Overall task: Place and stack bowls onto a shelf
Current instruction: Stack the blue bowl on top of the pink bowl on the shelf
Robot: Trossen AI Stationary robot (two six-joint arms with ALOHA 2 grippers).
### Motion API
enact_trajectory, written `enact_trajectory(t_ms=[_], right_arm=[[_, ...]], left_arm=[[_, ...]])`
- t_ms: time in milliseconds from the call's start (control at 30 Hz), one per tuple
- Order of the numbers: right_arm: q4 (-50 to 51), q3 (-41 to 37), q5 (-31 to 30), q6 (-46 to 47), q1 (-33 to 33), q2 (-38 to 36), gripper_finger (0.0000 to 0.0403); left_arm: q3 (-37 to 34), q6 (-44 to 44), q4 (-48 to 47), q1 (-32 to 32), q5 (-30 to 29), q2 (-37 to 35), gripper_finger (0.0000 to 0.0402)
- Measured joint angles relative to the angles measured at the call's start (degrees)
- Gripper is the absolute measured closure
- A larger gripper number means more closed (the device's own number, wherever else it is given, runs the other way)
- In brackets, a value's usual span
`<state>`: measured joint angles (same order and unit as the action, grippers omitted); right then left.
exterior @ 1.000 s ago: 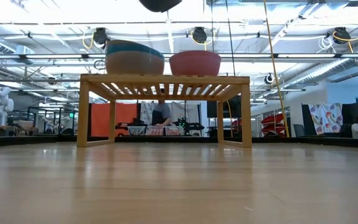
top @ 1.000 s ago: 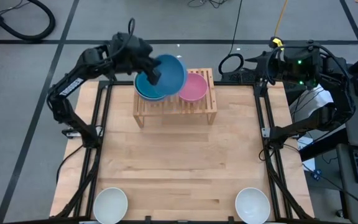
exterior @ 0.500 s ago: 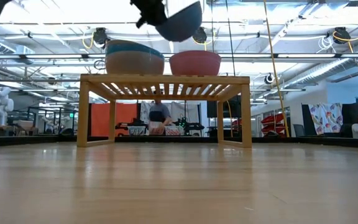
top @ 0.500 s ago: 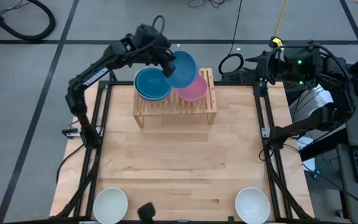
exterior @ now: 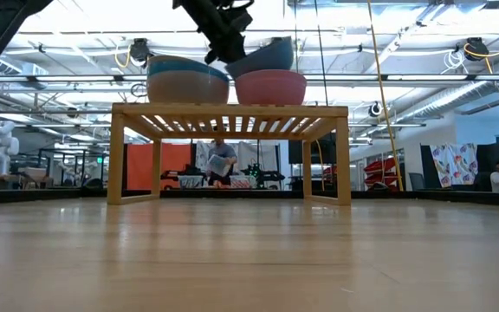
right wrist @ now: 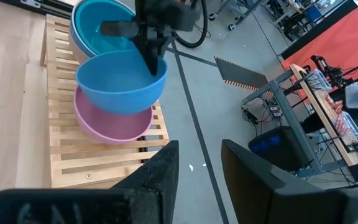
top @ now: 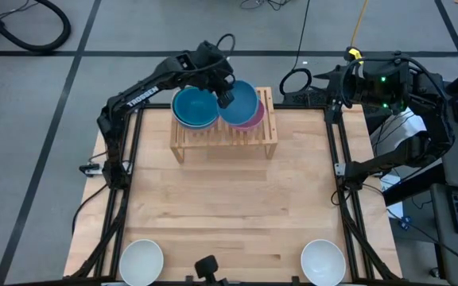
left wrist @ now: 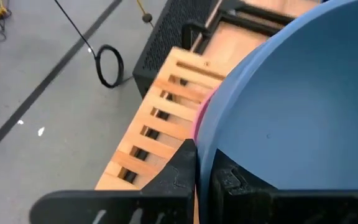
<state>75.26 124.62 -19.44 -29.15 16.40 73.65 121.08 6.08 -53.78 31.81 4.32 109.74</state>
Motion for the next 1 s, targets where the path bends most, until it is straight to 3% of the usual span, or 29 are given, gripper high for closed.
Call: enact_trajectory(t_ms=[233, 1000], right_arm=[[0.00, 0.01, 0.00, 1.58, 0.00, 0.00, 0.0287], [0.00, 0.00, 0.00, 2.95, 0.00, 0.00, 0.0287]], left_arm=[[0.09, -2.14, 0.24, -0.39, 0.00, -0.07, 0.0362], [0.09, -4.84, 3.02, -3.45, -1.82, -1.64, 0.0355]])
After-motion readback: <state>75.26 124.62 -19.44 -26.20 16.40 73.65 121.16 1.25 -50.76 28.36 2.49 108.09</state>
